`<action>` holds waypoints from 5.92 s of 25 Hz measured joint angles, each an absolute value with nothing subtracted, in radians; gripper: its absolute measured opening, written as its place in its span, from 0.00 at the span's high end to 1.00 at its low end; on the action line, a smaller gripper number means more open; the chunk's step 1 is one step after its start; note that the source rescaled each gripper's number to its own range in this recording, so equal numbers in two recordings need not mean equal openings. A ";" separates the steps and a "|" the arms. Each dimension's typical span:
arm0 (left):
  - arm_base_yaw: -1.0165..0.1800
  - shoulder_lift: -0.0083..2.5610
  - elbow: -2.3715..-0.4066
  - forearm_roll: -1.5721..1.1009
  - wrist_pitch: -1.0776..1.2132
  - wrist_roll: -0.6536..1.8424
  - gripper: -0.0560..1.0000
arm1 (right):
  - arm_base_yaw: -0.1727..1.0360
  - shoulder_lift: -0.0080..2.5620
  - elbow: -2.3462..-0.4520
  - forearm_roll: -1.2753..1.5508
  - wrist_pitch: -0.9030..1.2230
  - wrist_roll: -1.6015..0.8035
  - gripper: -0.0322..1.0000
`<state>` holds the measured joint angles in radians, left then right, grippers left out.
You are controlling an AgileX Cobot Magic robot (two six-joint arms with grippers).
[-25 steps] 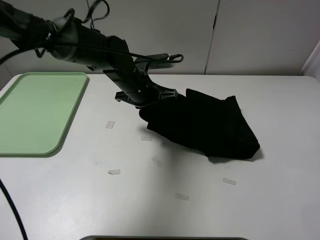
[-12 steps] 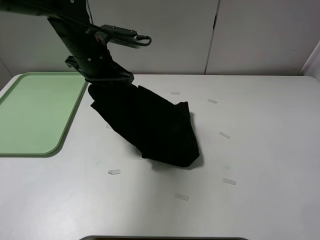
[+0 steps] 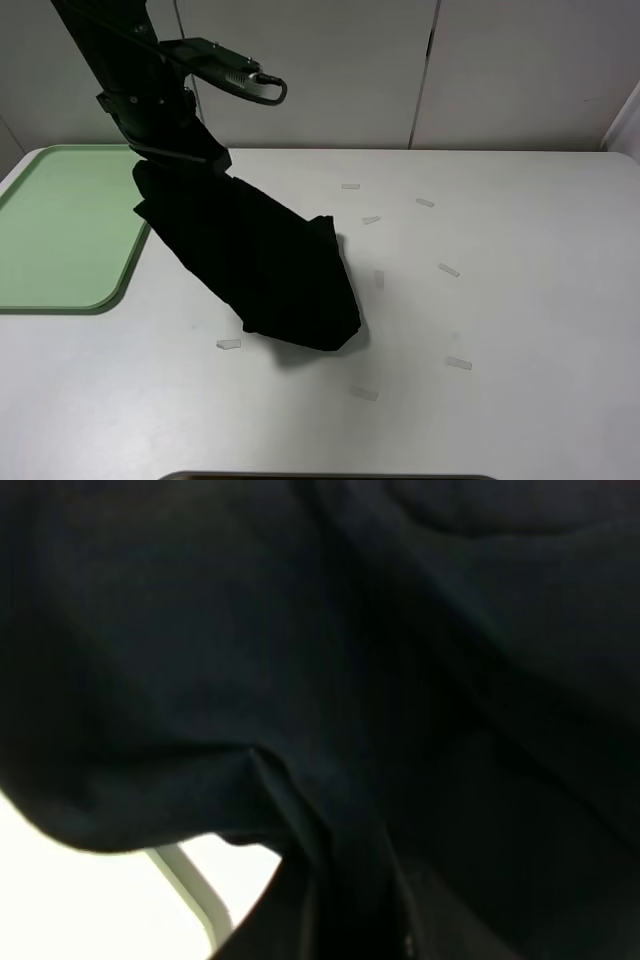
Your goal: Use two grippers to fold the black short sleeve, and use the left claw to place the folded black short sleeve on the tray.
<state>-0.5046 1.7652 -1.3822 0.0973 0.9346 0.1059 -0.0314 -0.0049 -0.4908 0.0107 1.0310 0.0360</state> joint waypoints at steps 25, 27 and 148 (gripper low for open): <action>-0.844 1.891 -1.382 0.000 0.771 0.136 0.88 | -0.031 -0.005 -0.490 0.012 1.031 0.036 0.00; -0.844 1.891 -1.382 -0.012 0.738 0.136 0.88 | -0.031 -0.005 -0.490 0.012 1.031 0.036 0.00; -0.919 2.321 -1.588 -0.330 0.313 0.529 0.00 | -0.031 -0.005 -0.490 0.014 1.031 0.036 0.00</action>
